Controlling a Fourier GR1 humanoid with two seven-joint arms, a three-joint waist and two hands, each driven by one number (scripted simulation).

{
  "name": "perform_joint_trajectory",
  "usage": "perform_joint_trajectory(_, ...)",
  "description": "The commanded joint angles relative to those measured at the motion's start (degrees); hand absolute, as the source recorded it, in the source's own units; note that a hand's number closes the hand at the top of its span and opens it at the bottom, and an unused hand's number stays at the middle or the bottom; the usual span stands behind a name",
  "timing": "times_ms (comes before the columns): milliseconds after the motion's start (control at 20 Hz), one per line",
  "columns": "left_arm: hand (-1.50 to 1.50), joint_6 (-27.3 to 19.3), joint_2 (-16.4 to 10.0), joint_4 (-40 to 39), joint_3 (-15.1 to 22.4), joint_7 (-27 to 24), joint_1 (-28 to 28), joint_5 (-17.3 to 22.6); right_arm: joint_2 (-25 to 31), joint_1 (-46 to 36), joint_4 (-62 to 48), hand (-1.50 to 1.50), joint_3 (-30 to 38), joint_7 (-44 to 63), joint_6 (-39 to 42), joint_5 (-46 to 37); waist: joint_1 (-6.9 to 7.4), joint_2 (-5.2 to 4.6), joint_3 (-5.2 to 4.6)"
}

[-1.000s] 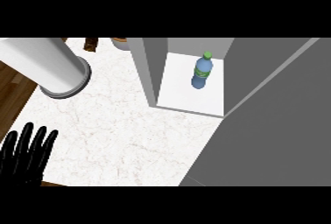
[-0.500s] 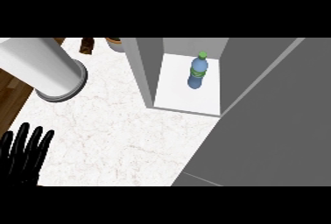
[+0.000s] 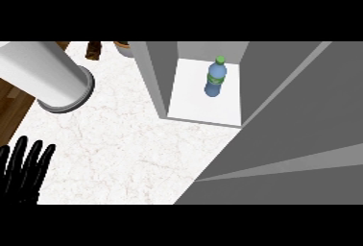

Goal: Pick up the bottled water, place it into the cabinet and close the cabinet

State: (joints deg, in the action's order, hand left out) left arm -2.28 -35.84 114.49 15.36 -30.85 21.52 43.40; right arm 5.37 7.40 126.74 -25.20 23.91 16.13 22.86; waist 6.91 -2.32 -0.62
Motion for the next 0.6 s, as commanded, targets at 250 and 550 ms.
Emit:
perform_joint_trajectory(250,-1.5,2.7,-0.9,-1.3,-0.1,0.5,-0.3,0.9,-5.3,-22.9,-22.0,1.5,7.0,-2.0,-22.2,-0.5,1.94,-0.02,0.36)
perform_joint_trajectory(550,-1.5,2.5,0.3,-1.8,0.0,1.1,-1.5,1.5,-5.3,-43.2,-40.4,1.5,11.8,-4.3,-29.7,3.5,0.95,0.48,0.53)
